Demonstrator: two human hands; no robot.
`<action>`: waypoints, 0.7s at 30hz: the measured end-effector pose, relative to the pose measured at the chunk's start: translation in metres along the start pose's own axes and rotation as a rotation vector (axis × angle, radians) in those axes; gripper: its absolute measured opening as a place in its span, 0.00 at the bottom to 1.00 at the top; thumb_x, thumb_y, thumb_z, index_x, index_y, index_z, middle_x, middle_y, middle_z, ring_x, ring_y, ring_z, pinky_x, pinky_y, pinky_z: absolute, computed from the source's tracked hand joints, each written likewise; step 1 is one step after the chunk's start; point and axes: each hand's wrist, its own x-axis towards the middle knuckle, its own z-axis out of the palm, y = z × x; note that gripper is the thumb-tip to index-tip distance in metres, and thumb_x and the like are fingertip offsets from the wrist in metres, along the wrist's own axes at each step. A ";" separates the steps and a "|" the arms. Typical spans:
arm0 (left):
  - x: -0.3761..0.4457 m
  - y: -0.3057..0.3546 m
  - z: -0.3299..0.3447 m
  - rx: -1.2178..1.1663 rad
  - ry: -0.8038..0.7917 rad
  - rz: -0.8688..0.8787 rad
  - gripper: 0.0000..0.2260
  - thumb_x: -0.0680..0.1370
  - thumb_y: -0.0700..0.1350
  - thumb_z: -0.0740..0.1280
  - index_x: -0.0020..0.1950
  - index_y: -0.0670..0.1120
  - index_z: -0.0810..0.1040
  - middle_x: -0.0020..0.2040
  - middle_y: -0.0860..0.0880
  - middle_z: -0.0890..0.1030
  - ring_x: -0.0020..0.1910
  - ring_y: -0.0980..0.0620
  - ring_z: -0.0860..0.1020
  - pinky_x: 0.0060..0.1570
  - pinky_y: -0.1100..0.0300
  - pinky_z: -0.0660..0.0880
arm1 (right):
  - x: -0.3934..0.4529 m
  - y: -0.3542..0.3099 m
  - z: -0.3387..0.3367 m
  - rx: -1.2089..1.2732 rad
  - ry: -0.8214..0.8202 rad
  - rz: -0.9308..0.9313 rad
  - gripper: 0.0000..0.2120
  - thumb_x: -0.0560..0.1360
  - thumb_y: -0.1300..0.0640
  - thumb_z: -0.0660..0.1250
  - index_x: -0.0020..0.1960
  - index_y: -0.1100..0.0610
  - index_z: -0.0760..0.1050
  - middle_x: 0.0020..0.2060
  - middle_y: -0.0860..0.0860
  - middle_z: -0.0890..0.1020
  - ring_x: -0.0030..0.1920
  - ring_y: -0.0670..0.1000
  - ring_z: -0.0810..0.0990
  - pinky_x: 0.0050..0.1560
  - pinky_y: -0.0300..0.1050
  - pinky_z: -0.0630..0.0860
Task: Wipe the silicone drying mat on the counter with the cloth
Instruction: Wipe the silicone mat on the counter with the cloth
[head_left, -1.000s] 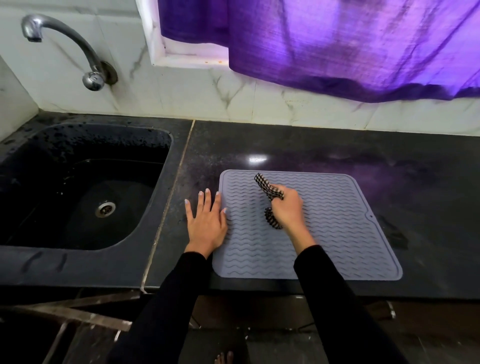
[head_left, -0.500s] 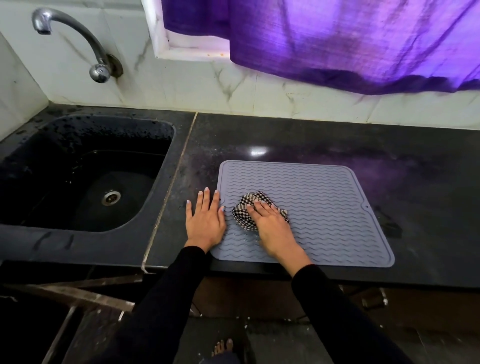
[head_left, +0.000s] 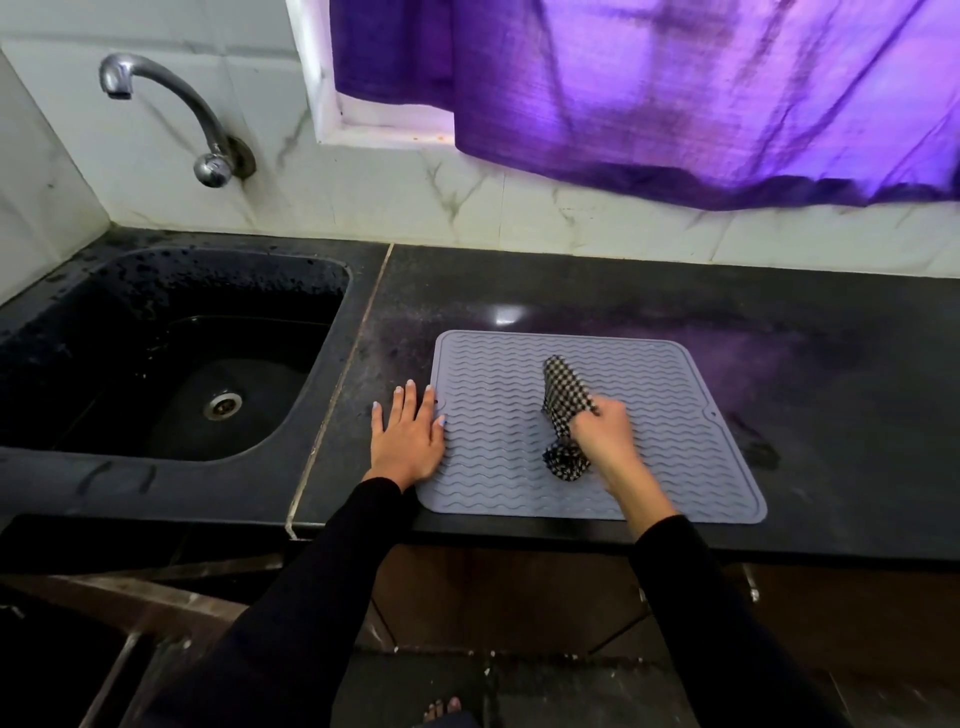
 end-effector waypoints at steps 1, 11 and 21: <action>0.000 0.000 0.000 -0.006 0.000 -0.002 0.24 0.82 0.52 0.45 0.77 0.49 0.46 0.78 0.46 0.45 0.76 0.48 0.43 0.72 0.45 0.37 | -0.008 -0.001 0.002 -0.162 -0.030 -0.119 0.16 0.71 0.71 0.57 0.48 0.57 0.79 0.34 0.51 0.77 0.34 0.50 0.74 0.31 0.38 0.67; -0.019 0.017 -0.003 -0.141 0.152 0.261 0.25 0.75 0.45 0.60 0.72 0.49 0.64 0.77 0.47 0.52 0.76 0.50 0.48 0.72 0.50 0.37 | -0.030 0.026 0.019 -0.649 -0.226 -0.378 0.35 0.68 0.48 0.72 0.71 0.50 0.64 0.72 0.51 0.66 0.71 0.51 0.64 0.73 0.47 0.57; -0.021 0.063 -0.025 -0.040 -0.159 0.422 0.45 0.67 0.44 0.71 0.77 0.49 0.46 0.73 0.47 0.62 0.74 0.51 0.56 0.73 0.51 0.40 | -0.009 0.005 0.007 -0.674 -0.113 -0.141 0.30 0.61 0.43 0.77 0.58 0.55 0.75 0.56 0.53 0.80 0.59 0.55 0.76 0.61 0.51 0.73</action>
